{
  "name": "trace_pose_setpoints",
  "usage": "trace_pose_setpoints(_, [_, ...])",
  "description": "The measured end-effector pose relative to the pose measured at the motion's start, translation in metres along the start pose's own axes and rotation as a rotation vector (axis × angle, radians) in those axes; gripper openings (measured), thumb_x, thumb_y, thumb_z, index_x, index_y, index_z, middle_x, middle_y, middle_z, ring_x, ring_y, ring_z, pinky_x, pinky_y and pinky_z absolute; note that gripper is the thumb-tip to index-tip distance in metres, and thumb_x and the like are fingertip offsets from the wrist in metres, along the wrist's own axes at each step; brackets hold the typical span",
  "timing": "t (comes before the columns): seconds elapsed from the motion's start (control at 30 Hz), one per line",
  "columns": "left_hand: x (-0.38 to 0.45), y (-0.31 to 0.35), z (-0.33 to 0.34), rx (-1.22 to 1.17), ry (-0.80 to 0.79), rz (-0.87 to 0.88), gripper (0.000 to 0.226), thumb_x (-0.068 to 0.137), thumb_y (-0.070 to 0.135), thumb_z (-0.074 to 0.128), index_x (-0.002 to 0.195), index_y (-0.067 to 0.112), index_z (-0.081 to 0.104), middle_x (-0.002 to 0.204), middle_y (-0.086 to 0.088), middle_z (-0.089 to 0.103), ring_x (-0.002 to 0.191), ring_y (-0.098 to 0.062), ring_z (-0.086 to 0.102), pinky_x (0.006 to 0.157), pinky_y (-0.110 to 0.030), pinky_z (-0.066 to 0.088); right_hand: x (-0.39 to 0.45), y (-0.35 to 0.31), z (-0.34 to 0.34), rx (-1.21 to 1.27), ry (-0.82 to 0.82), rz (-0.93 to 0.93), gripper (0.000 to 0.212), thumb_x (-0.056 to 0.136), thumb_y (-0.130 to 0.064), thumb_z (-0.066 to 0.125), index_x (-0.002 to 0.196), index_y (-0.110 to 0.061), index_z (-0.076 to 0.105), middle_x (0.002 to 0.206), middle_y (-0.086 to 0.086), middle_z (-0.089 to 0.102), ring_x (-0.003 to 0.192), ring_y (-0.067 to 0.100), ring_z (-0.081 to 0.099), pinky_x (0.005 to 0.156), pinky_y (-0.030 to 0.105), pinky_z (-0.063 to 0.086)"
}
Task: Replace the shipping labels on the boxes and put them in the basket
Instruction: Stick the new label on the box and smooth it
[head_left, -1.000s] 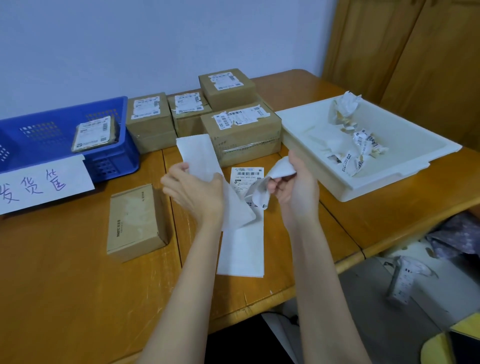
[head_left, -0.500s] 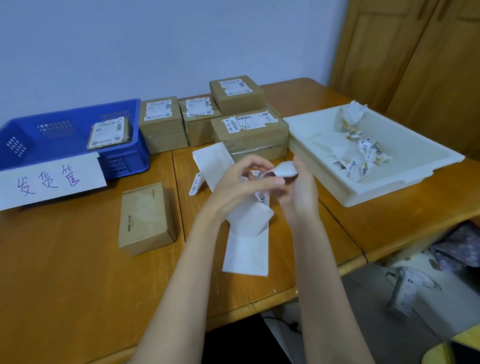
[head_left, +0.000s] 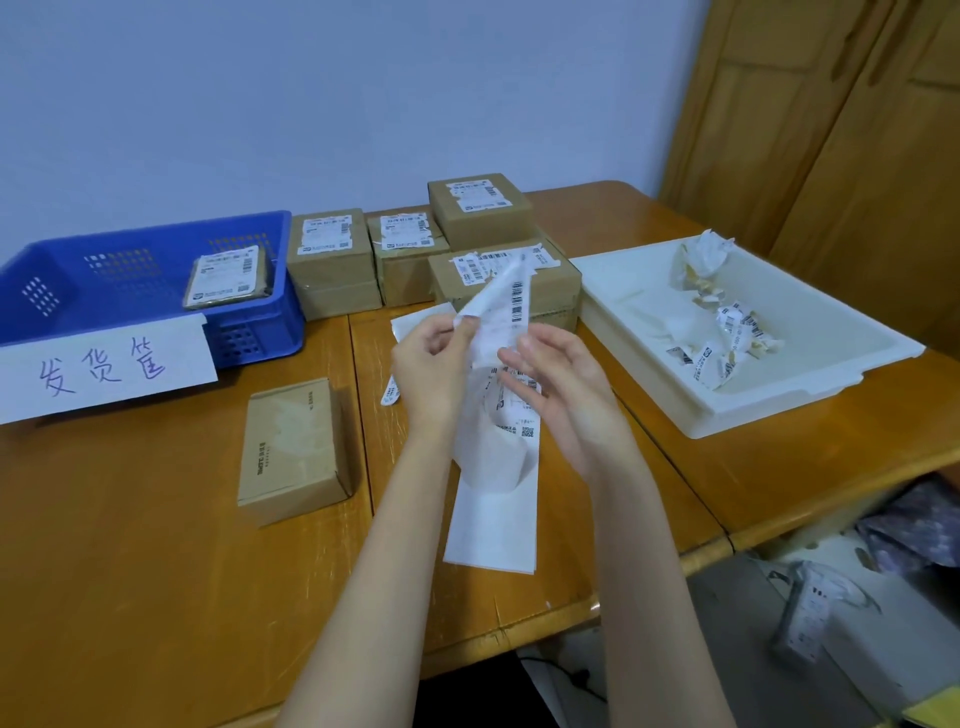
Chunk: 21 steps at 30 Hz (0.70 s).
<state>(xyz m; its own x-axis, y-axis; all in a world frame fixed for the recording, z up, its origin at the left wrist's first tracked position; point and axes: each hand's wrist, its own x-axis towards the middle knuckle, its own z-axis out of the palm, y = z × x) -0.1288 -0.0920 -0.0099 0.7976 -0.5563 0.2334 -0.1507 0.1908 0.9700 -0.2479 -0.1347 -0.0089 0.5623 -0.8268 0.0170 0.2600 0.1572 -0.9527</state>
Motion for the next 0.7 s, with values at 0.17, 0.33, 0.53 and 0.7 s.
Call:
trace_pose_setpoints(0.17, [0.010,-0.003,-0.019,-0.042,0.015,-0.148,0.012,0.091,0.014,0.069,0.100,0.006,0.074,0.083,0.007,0.071,0.068,0.010,0.061,0.064,-0.011,0.048,0.003,0.000,0.002,-0.126,0.117,-0.086,0.021,0.090,-0.025,0.066,0.110,-0.025,0.068,0.106,-0.016,0.069,0.097,-0.006,0.063,0.081,0.019,0.049])
trace_pose_setpoints(0.33, [0.011,0.007,-0.046,-0.026,-0.017,-0.182,0.014,0.088,0.006,0.071,0.101,0.006,0.073,0.086,0.009,0.073,0.072,0.005,0.066,0.064,-0.014,0.050,0.016,0.000,0.034,-0.235,0.143,-0.005,0.006,0.091,-0.020,0.065,0.092,-0.020,0.071,0.087,-0.008,0.070,0.080,0.003,0.064,0.079,0.027,0.055])
trace_pose_setpoints(0.53, [0.013,0.023,-0.090,-0.064,0.175,-0.306,0.023,0.097,0.036,0.061,0.079,0.022,0.068,0.078,0.004,0.069,0.062,-0.003,0.052,0.059,-0.015,0.040,0.018,0.004,0.089,-0.450,0.093,-0.107,0.019,0.086,-0.022,0.072,0.073,-0.010,0.065,0.065,0.000,0.068,0.060,0.005,0.062,0.065,0.019,0.049])
trace_pose_setpoints(0.7, [0.011,0.021,-0.137,-0.045,0.222,-0.233,0.011,0.093,0.025,0.067,0.092,0.017,0.075,0.083,0.005,0.071,0.072,-0.005,0.058,0.061,-0.013,0.044,0.016,0.022,0.133,-0.524,0.045,-0.095,0.028,0.076,-0.034,0.080,0.065,-0.015,0.061,0.072,0.006,0.069,0.071,0.020,0.065,0.070,0.034,0.055])
